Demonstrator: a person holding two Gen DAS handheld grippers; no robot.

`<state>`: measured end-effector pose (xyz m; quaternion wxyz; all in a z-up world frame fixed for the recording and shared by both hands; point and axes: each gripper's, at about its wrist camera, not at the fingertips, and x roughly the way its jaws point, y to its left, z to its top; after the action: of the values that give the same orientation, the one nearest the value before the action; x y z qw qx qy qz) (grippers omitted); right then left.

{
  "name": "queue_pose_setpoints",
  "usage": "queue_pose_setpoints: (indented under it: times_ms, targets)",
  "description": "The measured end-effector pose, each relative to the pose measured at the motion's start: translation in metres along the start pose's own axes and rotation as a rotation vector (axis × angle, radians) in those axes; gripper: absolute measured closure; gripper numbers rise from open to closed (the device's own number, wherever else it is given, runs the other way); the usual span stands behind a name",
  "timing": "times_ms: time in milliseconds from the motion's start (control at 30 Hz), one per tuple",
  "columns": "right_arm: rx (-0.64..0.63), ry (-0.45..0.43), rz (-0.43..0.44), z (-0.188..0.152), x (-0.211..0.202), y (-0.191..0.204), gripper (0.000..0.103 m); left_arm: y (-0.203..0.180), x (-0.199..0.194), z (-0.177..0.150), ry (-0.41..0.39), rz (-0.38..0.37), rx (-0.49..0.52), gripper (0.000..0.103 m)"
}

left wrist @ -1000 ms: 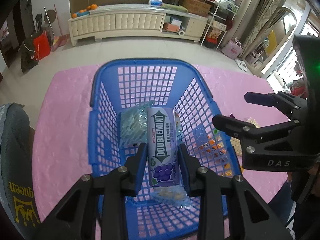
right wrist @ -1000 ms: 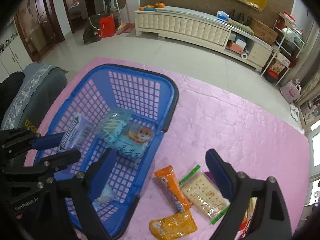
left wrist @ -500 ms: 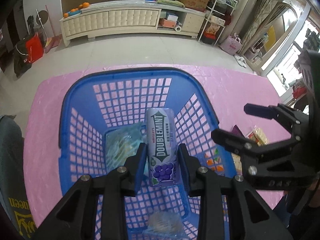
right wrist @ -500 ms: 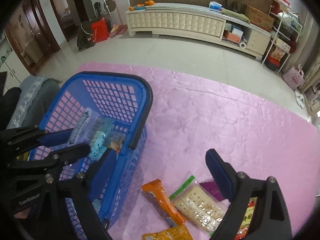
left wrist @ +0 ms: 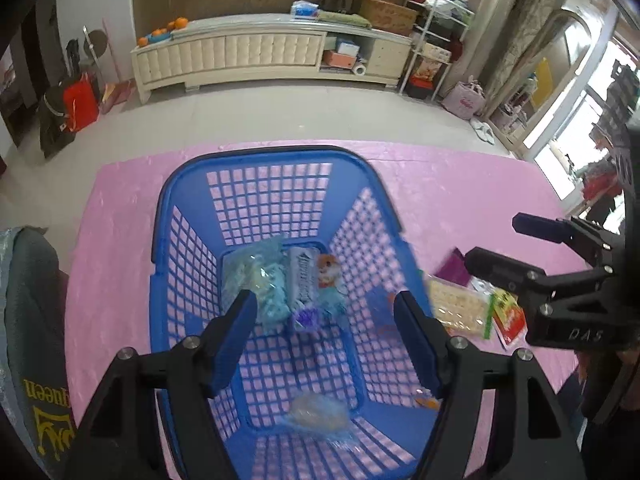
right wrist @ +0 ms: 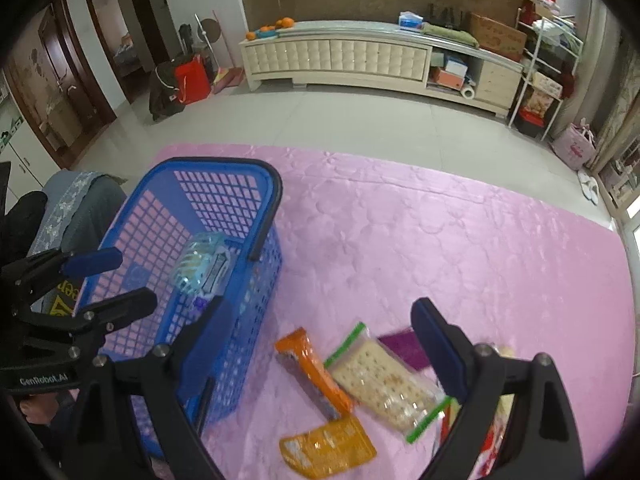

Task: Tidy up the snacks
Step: 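Open both tools to release the gum and cake pack into the basket, then withdraw both tools from the basket toward the remaining snacks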

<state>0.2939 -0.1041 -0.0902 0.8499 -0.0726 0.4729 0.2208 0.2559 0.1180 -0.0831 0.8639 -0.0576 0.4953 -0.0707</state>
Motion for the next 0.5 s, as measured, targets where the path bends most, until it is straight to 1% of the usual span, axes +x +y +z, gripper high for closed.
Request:
queue_pose_setpoints:
  times_ms: [200,300,500]
  targets:
    - [0.026,-0.024,-0.002,-0.016,-0.041,-0.008,0.01,-0.033,-0.028,-0.011,-0.029,-0.009,0.041,0.031]
    - [0.03,-0.04,-0.011,-0.025,-0.058,-0.011,0.01,-0.048,-0.042,-0.015,-0.053,-0.016,0.056,0.027]
    - [0.051,-0.061,-0.029,-0.046,-0.087,-0.023,0.01,-0.077,-0.06,-0.025,-0.071,-0.028,0.094,0.027]
